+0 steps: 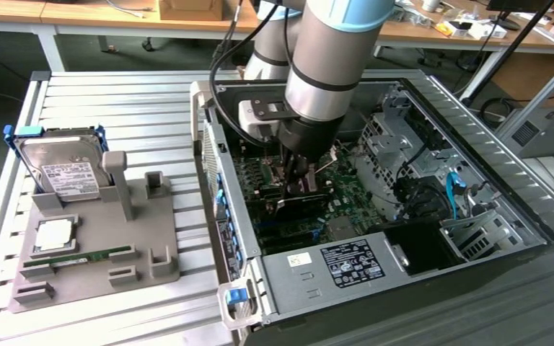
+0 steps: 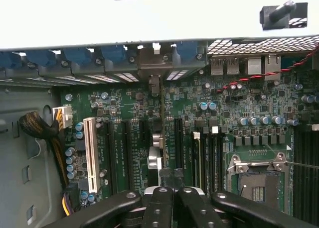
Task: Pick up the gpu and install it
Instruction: 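Press down on the gpu until it lock into place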
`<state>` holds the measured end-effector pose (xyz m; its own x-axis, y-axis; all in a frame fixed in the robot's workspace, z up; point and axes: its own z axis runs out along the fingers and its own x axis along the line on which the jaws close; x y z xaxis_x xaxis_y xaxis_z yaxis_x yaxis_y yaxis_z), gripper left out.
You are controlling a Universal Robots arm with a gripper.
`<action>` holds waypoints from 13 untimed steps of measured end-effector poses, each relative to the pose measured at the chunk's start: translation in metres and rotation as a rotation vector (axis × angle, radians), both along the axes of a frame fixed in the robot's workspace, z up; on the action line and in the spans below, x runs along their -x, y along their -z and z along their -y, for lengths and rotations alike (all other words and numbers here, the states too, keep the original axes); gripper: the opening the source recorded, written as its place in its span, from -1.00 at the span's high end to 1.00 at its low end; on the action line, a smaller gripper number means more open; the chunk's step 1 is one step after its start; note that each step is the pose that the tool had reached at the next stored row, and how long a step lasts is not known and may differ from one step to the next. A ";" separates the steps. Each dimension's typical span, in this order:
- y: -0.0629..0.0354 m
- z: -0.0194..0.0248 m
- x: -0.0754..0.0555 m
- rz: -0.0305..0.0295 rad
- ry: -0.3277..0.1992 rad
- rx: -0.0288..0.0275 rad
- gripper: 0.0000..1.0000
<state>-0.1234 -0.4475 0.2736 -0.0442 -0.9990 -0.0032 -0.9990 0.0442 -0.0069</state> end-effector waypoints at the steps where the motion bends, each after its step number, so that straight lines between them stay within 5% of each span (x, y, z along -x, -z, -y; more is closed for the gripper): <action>1: 0.0001 0.0001 0.000 -0.0001 0.000 -0.0001 0.79; 13: 0.0006 0.0004 0.002 -0.0002 0.000 0.0002 0.79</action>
<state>-0.1250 -0.4479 0.2731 -0.0442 -0.9990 -0.0030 -0.9990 0.0443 -0.0067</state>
